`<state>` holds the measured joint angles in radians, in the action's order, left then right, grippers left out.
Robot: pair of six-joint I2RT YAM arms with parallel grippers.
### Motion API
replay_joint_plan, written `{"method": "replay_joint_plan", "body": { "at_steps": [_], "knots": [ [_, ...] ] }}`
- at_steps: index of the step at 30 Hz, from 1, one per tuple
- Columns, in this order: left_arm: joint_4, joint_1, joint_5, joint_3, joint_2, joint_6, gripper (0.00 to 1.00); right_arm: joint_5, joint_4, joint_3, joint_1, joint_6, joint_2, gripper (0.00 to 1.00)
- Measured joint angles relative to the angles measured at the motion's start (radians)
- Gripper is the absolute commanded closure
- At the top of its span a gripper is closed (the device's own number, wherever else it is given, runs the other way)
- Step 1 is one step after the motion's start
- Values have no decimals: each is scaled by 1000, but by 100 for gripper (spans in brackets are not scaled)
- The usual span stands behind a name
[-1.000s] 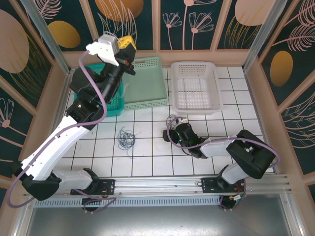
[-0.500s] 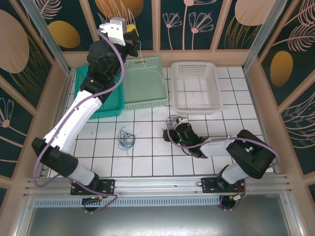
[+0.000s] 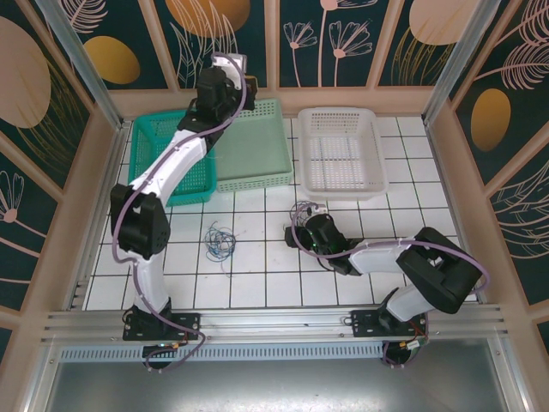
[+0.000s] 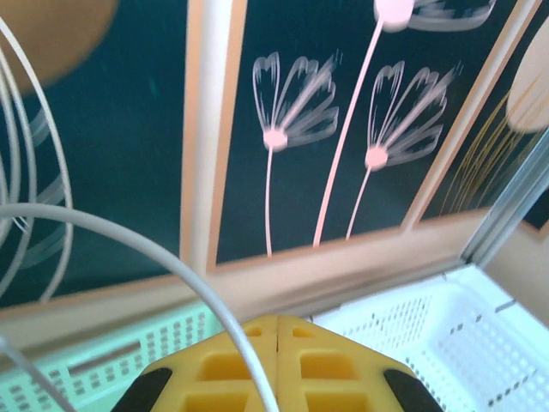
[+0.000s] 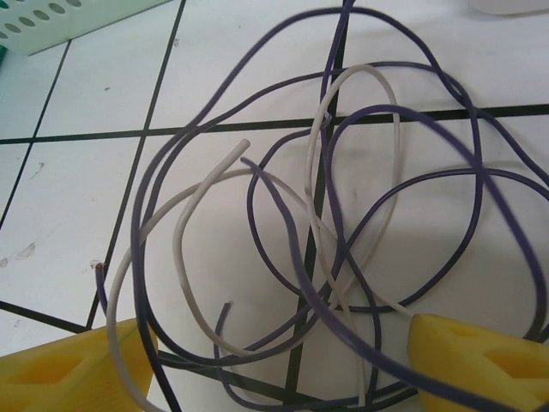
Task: Untangle the cables
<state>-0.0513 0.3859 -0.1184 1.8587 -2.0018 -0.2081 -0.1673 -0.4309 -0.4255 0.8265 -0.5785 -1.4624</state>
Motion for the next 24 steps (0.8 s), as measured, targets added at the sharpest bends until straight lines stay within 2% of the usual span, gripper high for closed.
{"method": "replay_joint_plan", "body": {
  "at_steps": [4, 11, 24],
  "knots": [
    [56, 0, -13, 2, -58, -3, 100, 2, 25, -8, 0, 8, 41, 23],
    [71, 0, -14, -22, -58, -21, 100, 2, 48, -9, 0, 23, 100, 23],
    [63, 11, -32, -25, 162, -21, 100, -4, 62, -4, -8, 23, 116, 22]
  ]
}}
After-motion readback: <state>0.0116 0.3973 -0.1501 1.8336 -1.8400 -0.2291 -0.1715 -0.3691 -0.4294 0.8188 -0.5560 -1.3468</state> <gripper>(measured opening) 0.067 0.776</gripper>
